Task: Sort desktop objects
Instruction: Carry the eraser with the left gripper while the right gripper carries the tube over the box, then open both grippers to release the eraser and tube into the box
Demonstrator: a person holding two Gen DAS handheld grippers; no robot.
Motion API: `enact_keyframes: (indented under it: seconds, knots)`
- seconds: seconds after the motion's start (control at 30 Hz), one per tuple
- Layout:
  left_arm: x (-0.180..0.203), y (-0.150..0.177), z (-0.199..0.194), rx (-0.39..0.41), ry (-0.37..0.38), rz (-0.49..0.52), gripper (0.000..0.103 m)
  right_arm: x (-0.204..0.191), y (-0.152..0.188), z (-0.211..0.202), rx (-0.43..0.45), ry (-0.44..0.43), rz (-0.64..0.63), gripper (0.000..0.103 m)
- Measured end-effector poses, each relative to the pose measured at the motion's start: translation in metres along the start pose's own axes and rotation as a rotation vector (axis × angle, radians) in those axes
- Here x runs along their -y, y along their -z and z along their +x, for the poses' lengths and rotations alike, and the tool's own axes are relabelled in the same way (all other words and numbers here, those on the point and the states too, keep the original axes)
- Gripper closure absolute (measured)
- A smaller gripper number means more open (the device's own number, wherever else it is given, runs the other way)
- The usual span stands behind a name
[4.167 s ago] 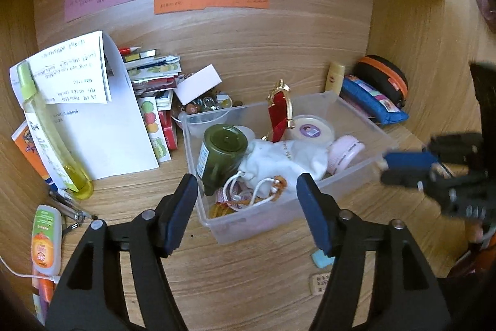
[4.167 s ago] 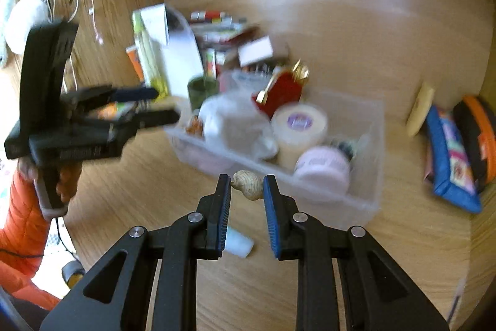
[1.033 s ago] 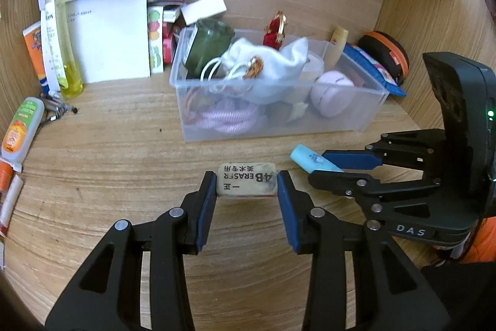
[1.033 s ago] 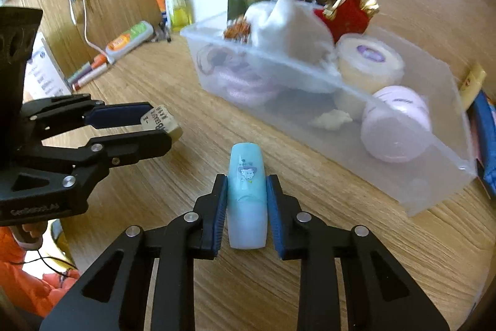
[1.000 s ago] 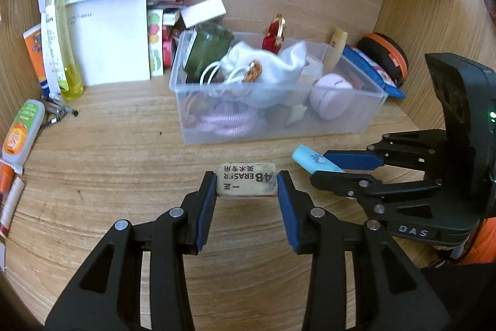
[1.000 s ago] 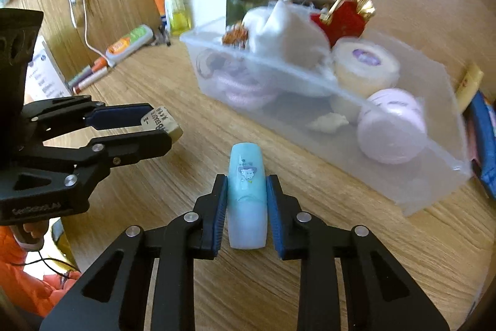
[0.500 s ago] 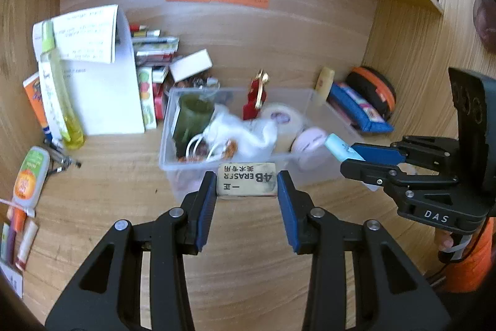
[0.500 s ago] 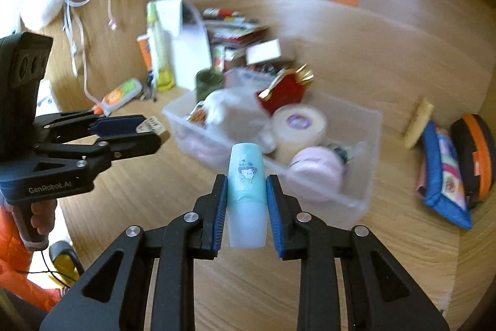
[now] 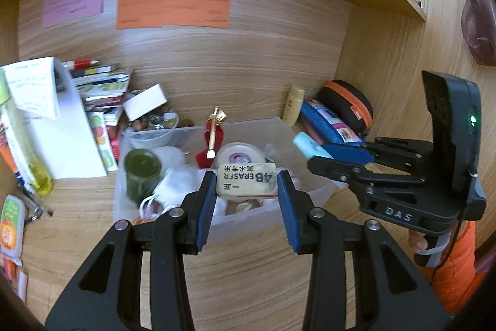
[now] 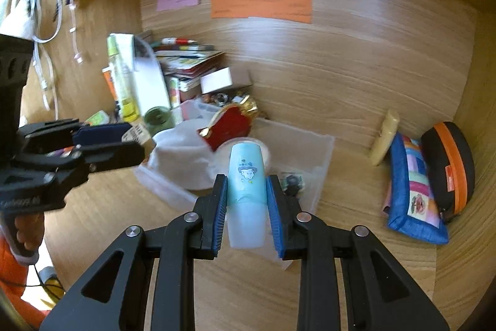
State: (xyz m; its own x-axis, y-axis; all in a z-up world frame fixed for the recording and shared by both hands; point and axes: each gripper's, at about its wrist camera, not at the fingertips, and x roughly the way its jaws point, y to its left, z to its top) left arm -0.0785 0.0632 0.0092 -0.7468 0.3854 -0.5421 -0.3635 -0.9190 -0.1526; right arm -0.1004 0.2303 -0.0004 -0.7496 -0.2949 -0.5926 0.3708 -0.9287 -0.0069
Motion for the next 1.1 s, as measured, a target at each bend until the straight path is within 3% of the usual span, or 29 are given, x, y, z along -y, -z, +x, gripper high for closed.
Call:
enact_keyframes:
  seconds: [0.33,0.5,0.87,1.1]
  knots:
    - [0.0,0.002,0.045,-0.074,0.007,0.003,0.064,0.02,-0.016,0.042,-0.053,0.011,0.052,0.08]
    - [-0.002,0.005,0.054,-0.098,0.003,0.012,0.064,0.027,-0.015,0.064,-0.073,0.007,0.103,0.08]
    - [0.002,0.01,0.067,-0.122,-0.032,0.052,0.064,0.029,-0.01,0.077,-0.078,0.072,0.08,0.08]
    - [0.004,0.007,0.054,-0.095,-0.043,0.057,0.051,0.029,-0.014,0.064,-0.027,0.063,0.081,0.064]
